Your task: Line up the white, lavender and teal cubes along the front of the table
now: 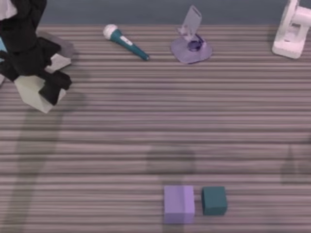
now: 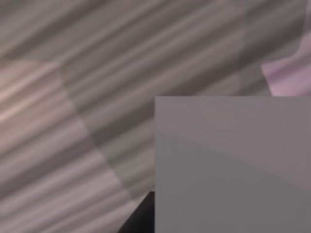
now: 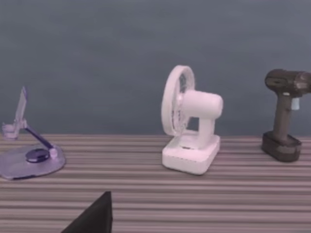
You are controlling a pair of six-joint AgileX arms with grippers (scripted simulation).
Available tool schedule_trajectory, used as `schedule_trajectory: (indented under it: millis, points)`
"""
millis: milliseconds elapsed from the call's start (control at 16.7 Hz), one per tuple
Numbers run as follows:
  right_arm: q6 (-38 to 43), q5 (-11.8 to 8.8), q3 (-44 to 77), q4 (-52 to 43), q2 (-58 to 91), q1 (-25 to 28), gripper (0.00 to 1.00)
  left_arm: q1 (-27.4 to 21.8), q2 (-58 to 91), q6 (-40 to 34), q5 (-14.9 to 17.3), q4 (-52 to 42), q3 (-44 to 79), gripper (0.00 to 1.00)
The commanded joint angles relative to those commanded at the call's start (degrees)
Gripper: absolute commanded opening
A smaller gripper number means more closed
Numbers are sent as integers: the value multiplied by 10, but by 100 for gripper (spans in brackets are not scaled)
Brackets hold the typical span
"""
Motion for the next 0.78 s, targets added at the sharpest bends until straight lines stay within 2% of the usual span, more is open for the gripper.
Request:
schedule_trajectory:
  millis: [420, 600, 780]
  points:
    - [0, 0, 0, 0, 0, 0, 100, -16, -7, -19, 0, 3, -10, 0]
    - [0, 0, 0, 0, 0, 0, 100, -59, -38, -91, -1, 10, -48, 0]
    - [0, 0, 0, 0, 0, 0, 100, -121, -85, -204, -2, 22, -111, 0]
